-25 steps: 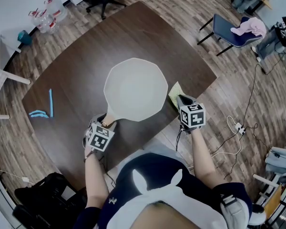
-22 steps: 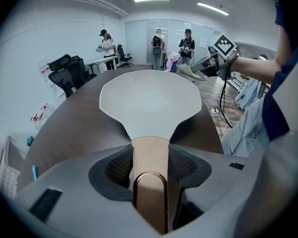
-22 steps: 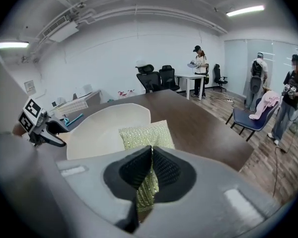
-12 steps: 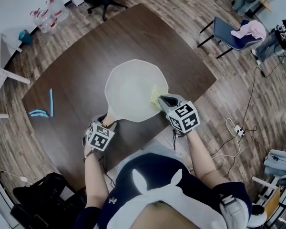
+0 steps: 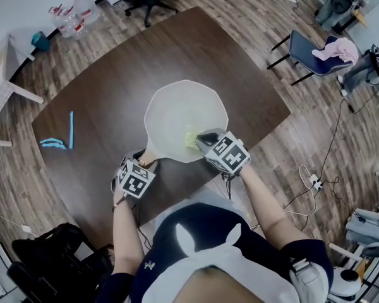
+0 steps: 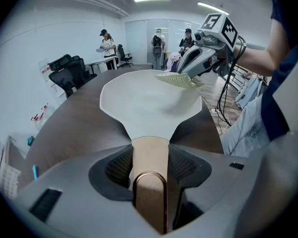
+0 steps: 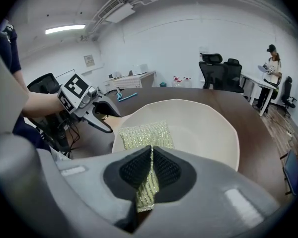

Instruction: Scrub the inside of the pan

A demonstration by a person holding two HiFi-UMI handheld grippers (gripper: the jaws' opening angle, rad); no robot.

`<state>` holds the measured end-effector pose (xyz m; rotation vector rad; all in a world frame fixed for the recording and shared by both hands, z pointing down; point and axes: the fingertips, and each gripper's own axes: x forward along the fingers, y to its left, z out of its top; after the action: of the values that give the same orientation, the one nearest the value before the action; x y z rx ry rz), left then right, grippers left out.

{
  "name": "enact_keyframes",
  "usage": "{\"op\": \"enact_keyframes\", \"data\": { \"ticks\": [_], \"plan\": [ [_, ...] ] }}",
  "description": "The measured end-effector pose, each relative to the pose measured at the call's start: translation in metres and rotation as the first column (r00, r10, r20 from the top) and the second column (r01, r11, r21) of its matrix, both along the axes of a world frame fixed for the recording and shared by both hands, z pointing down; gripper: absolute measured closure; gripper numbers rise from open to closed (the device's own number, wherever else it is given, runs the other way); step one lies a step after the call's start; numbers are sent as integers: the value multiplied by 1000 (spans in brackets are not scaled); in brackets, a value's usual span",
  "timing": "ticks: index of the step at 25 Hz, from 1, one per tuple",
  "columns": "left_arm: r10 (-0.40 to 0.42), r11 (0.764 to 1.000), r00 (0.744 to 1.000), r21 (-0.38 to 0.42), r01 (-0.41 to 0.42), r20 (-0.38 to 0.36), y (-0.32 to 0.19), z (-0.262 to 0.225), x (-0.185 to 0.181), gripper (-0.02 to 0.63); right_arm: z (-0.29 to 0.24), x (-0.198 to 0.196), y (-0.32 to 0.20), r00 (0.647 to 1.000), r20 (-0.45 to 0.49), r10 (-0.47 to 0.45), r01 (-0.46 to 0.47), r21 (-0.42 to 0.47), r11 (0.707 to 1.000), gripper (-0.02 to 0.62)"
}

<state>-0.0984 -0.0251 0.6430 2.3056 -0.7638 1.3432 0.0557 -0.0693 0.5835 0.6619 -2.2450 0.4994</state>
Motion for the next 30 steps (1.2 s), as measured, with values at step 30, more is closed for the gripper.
{"op": "enact_keyframes", "data": {
  "ticks": [30],
  "plan": [
    [-11,1000,1000,3,11,2,-2,2,2,380,55,-64,28,939,-80,-336,309,-235,921,586]
  ]
}}
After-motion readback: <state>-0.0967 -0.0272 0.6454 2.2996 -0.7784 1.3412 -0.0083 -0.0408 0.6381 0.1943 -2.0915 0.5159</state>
